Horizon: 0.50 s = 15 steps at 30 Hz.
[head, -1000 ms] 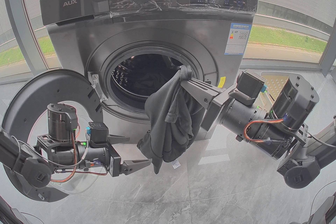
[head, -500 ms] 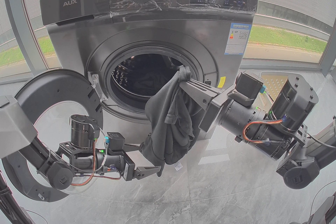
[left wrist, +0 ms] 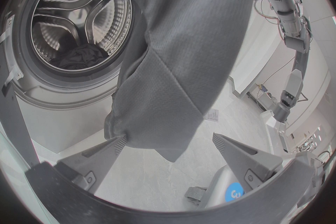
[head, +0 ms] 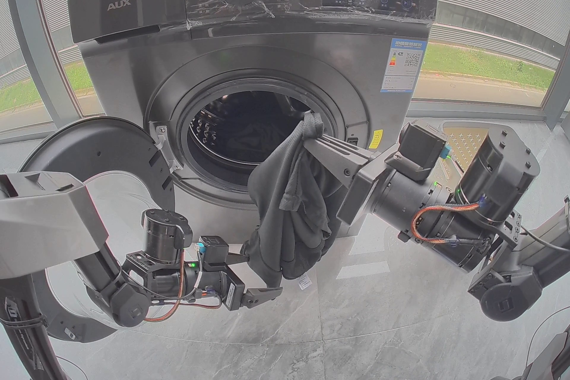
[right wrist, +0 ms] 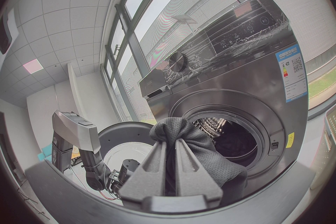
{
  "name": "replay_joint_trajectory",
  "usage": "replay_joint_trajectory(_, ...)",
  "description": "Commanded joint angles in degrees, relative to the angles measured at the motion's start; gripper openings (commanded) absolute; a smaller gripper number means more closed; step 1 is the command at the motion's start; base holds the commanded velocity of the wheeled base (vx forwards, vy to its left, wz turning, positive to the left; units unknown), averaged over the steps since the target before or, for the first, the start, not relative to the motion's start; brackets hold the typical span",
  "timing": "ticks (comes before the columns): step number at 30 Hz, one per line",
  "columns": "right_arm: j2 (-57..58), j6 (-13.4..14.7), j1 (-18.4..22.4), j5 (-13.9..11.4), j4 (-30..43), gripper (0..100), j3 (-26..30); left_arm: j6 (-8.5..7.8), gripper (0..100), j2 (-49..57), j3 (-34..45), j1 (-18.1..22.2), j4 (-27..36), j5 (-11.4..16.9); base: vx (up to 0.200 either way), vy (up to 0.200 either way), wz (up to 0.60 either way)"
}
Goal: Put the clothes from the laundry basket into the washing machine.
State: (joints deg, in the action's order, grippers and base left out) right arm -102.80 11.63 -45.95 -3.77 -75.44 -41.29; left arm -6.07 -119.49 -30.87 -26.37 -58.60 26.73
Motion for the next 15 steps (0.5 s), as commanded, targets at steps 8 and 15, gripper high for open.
replay_joint_trajectory(8, 0.1, 0.1, -0.5, 0.0, -0.1, 0, 0.0, -0.17, 100, -7.0, -3.4, -0.7, -3.9, -2.7, 0.0, 0.0, 0.0)
replay_joint_trajectory(15, 0.3, 0.1, -0.5, 0.0, -0.1, 0, 0.4, -0.7, 0, -9.4, -6.0, -0.6, -5.4, -4.1, 0.0, 0.0, 0.0)
